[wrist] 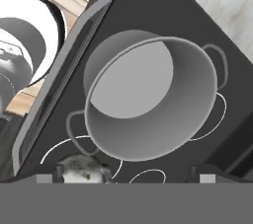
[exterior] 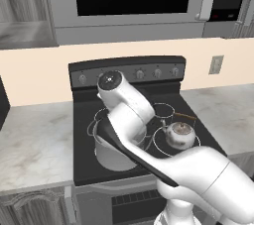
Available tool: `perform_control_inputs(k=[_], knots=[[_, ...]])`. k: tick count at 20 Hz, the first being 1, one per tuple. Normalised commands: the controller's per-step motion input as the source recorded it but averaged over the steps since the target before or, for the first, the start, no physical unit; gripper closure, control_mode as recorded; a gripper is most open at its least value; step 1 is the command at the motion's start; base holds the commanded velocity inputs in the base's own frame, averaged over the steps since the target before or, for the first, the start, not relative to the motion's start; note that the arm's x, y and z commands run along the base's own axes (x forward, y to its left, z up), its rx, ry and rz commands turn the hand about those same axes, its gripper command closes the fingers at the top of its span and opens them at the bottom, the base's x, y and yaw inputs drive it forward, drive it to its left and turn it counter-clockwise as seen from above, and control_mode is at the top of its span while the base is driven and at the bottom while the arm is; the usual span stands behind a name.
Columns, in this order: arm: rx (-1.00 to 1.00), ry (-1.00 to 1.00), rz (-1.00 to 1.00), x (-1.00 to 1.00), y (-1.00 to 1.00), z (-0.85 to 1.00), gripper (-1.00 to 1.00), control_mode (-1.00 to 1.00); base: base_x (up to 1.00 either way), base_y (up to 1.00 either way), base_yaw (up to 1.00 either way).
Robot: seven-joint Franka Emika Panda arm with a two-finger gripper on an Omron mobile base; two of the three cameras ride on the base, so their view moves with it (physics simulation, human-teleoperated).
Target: Pick the kettle from the cabinet and place it on a stove burner. Then pick the pot from the counter and place it on another stove burner. Finally, turn both burners on.
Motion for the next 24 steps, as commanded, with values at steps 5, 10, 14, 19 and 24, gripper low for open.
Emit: perform_control_inputs(k=[5,10,14,19,24], knots=[[-0.07,0.01,0.12,0.19,0.06,0.01,-1.0,-1.0,0.0,0.0,0.0],[-0.07,0.02,0.01,0.3,0.16,-0.01,-1.0,-1.0,0.0,0.0,0.0],[-0.01,-0.05,0.15,0.23,0.06,-0.01,-1.0,-1.0,0.0,0.0,0.0],[-0.01,-0.07,0.24,0.11,0.0,-0.03,-1.0,-1.0,0.0,0.0,0.0],[-0.04,-0.06,0.23,0.21,0.0,0.0,-1.0,-1.0,0.0,0.0,0.0]])
